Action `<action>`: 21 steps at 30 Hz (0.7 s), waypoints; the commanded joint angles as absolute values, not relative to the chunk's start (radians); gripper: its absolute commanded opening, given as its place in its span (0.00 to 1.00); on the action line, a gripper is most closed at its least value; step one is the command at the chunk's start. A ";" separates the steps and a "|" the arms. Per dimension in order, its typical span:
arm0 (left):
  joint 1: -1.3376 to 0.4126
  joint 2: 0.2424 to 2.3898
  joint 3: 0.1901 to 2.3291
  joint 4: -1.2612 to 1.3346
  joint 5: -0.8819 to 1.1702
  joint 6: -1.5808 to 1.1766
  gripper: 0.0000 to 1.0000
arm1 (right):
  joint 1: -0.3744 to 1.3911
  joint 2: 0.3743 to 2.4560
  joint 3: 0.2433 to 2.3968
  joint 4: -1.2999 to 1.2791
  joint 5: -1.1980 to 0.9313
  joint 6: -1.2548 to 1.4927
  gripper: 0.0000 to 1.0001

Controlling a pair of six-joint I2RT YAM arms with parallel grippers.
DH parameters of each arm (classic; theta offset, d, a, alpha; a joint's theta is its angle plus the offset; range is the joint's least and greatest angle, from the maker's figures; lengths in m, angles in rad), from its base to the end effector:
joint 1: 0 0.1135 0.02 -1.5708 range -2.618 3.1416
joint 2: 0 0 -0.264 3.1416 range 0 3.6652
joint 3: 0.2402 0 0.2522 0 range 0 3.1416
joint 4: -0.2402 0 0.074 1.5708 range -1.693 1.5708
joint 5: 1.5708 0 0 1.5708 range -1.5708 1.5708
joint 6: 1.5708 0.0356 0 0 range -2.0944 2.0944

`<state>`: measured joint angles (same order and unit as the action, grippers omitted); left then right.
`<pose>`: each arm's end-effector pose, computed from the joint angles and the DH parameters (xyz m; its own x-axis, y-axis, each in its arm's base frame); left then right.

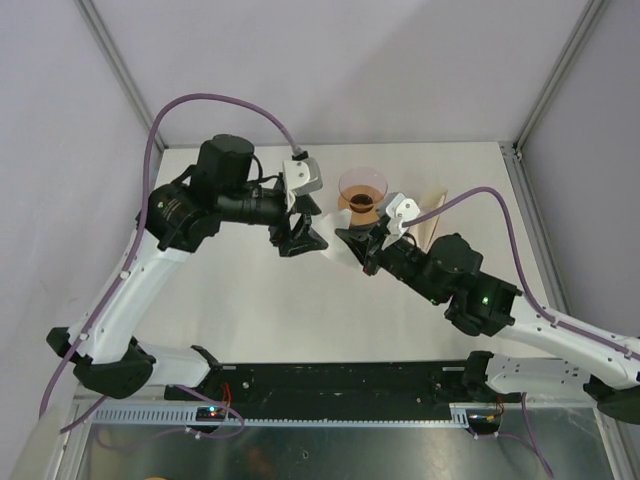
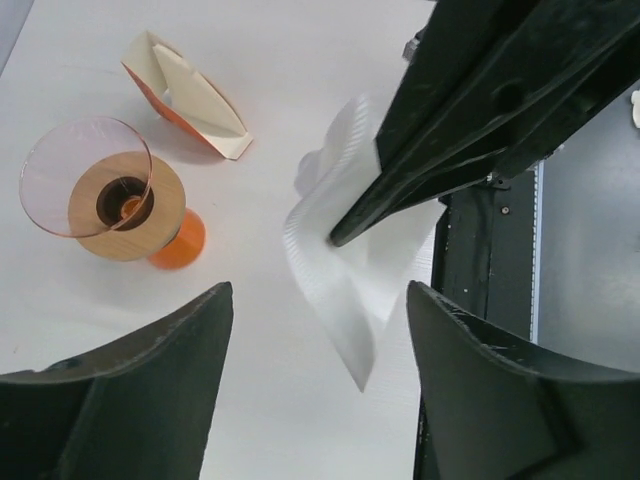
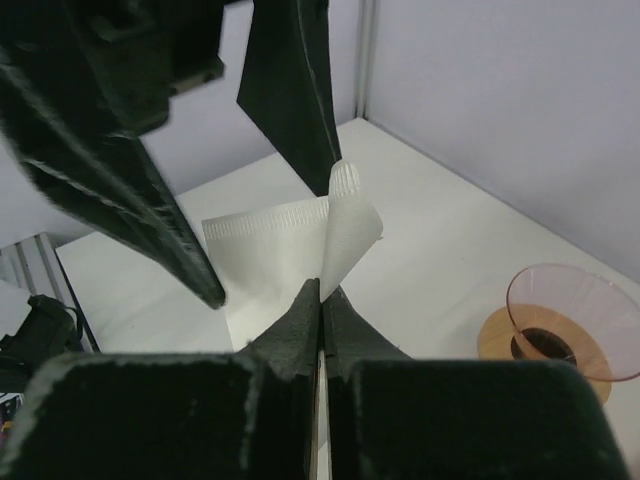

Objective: Place the coffee filter in the dripper
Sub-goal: Pick up the coffee filter from the center of the board.

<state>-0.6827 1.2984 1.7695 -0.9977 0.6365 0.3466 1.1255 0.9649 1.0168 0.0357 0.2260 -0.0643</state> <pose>0.1641 -0.1607 0.4808 -0.0590 0.4001 -0.9146 0.9846 0.1742 0.0127 0.1017 0.1946 0.4126 0.0879 0.0389 -0.9954 -0.7793 0.6250 -0.0444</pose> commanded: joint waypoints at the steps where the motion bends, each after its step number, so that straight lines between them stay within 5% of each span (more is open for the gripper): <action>1: -0.689 1.329 1.772 -0.995 0.685 0.306 0.67 | 1.124 0.933 1.067 0.074 0.184 -0.112 0.00; 8: -0.690 1.363 1.771 -0.994 0.760 0.312 0.09 | 1.112 0.930 1.066 0.072 0.162 -0.126 0.00; 12: -0.699 1.399 1.807 -0.994 0.834 0.272 0.01 | 1.088 0.939 1.066 0.063 0.138 -0.112 0.00; 13: -0.702 1.407 1.812 -0.990 0.838 0.261 0.00 | 1.079 0.938 1.066 0.054 0.110 -0.105 0.05; 16: -0.702 1.406 1.812 -0.980 0.781 0.256 0.00 | 1.012 0.926 1.066 -0.002 -0.023 -0.072 0.49; 21: -0.702 1.338 1.769 -0.979 0.725 0.345 0.00 | 0.808 0.878 1.066 -0.120 -0.400 -0.025 0.89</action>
<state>-0.6952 1.4063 1.7714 -1.0122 0.7502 0.2882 0.9215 0.9218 1.0279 -0.0399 -0.0517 -0.0692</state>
